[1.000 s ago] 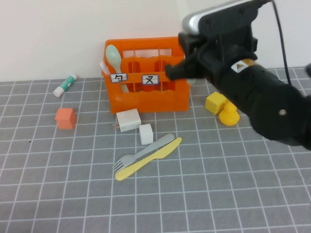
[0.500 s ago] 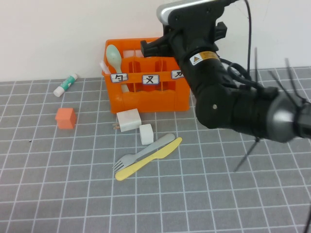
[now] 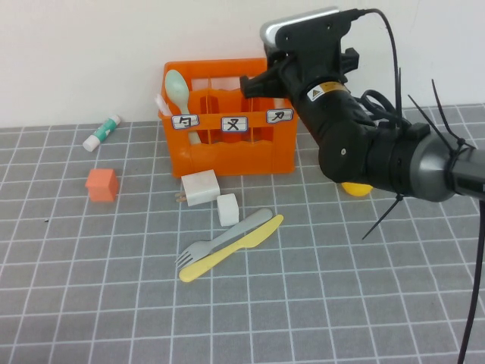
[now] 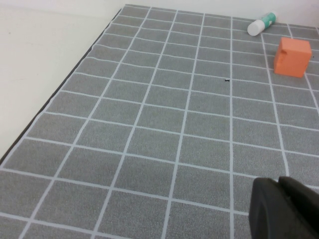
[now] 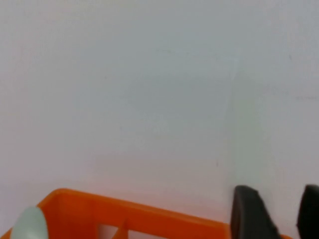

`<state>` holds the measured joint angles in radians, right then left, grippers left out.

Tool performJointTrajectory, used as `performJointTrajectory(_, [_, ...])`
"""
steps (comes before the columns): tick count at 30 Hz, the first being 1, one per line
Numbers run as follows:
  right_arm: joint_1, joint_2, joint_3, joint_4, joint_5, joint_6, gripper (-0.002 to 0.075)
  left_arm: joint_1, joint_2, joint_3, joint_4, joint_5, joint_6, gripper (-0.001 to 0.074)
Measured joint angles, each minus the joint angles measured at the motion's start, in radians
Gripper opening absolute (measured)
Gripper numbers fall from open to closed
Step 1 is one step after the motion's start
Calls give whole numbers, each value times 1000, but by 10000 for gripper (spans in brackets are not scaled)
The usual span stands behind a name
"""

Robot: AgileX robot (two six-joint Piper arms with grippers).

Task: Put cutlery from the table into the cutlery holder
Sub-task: Place the knife on the box, then pick up the knife

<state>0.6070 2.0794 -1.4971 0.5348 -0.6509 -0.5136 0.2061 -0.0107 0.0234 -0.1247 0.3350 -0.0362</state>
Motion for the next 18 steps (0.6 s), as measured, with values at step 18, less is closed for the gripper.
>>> performJointTrajectory(18, [7, -204, -79, -504, 989, 7, 126, 0, 0, 0, 0, 0, 0, -1])
